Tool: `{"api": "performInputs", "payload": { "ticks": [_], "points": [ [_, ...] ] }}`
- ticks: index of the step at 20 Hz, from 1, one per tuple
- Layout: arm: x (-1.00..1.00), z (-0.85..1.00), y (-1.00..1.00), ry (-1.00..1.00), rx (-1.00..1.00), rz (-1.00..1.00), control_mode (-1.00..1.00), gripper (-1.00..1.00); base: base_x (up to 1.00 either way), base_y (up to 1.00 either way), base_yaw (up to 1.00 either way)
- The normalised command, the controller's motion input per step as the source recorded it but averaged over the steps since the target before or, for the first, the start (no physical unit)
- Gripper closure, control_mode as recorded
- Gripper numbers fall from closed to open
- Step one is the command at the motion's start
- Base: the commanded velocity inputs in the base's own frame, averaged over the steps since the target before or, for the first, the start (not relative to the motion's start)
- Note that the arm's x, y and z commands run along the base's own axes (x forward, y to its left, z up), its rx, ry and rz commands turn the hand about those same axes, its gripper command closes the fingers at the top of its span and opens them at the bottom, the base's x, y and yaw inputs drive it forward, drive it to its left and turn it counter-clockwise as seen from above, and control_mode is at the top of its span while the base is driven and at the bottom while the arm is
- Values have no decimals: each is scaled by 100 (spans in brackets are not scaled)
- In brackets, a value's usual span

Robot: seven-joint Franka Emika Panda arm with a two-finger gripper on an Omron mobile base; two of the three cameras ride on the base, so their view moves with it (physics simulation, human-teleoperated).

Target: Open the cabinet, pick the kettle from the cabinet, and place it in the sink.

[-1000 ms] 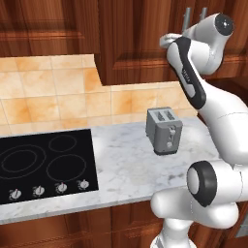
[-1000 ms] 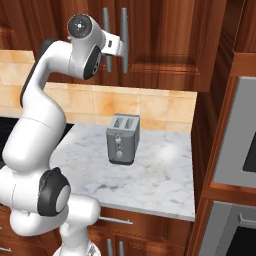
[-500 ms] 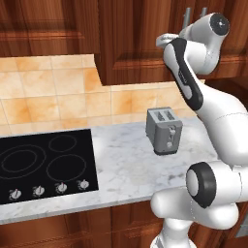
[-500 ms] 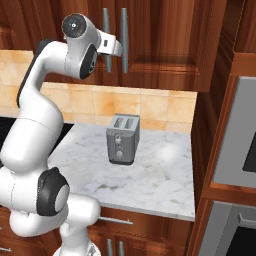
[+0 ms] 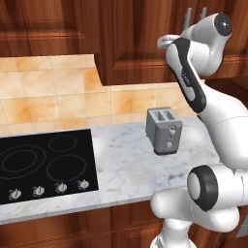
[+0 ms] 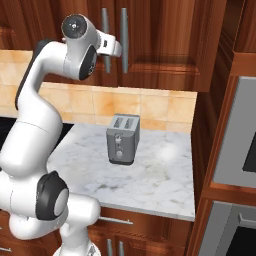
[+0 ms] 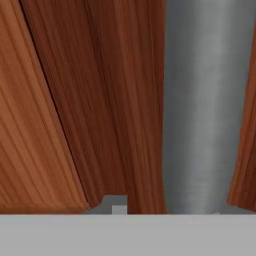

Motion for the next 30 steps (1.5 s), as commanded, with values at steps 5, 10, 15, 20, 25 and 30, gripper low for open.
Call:
{"api": "performInputs", "payload": {
  "ticks": [5, 10, 15, 20, 25, 30],
  "points": [
    [-25, 0, 43, 0, 0, 5, -100, 100, 0, 0, 0],
    [-25, 0, 44, 0, 0, 3, -100, 100, 0, 0, 0],
    [-26, 0, 44, 0, 0, 0, -100, 100, 0, 0, 0],
    [-26, 0, 43, 0, 0, 0, -100, 100, 0, 0, 0],
    [-27, 0, 43, 0, -1, 0, -100, 100, 0, 0, 0],
    [-27, 1, 44, 0, -2, 0, -100, 100, 0, 0, 0]
  ]
}}
